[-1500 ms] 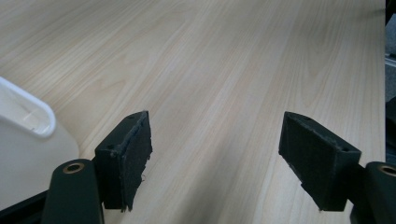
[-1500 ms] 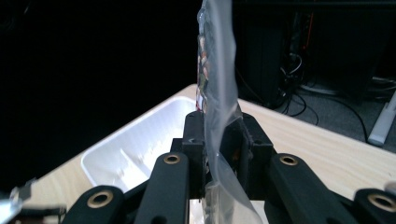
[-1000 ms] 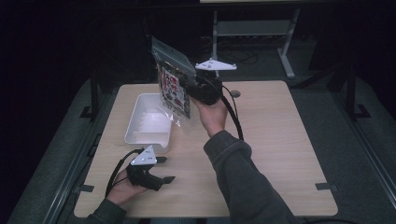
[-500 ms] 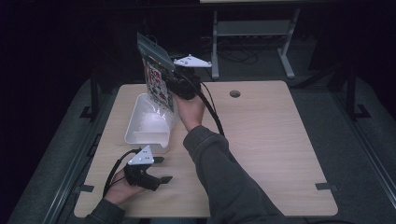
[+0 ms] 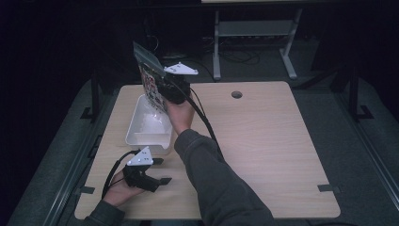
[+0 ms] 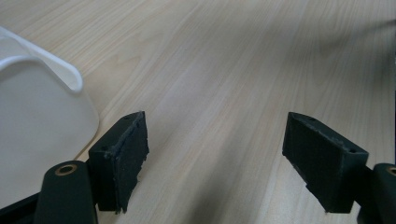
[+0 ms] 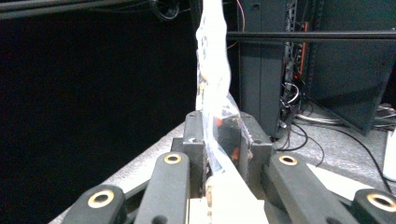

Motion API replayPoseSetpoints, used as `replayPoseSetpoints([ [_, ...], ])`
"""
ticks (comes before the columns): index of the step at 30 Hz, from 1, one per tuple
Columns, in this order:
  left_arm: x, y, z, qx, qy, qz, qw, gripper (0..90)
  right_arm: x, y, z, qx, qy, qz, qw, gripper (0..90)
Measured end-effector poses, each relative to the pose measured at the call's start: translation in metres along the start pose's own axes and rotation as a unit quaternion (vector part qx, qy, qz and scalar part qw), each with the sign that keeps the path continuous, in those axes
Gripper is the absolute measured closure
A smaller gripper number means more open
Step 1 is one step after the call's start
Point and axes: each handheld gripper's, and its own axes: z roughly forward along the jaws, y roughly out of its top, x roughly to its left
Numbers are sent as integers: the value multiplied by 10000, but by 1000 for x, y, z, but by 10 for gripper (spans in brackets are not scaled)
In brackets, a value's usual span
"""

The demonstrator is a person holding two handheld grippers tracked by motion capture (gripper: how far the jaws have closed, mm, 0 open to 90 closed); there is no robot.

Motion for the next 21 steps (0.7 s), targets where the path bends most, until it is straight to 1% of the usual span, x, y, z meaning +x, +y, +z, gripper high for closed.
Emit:
replayPoseSetpoints([
  [2, -1, 0, 1, 27, 23, 41, 10000, 218, 0, -2, 2, 18, -7, 9, 10000, 756],
  [3, -1, 0, 1, 42, 9, 40, 10000, 218, 0, -5, 4, 20, -21, 2, 10000, 756],
  [4, -1, 0, 1, 36, 2, 43, 10000, 218, 0, -10, 7, 23, -83, 8, 10000, 757],
  [8, -1, 0, 2, 21, -2, 29, 10000, 218, 1, -17, 11, 11, -143, 8, 9999, 757],
  [12, -1, 0, 4, 71, -20, 56, 10000, 218, 2, -23, 16, 13, -139, 125, 9998, 758],
  [14, -1, 0, 4, 70, -16, 55, 10000, 218, 1, -27, 19, -29, -140, 258, 9996, 758],
  [21, -1, -1, 3, 48, -29, 23, 10000, 218, 0, -36, 26, -58, -175, 386, 9991, 758],
])
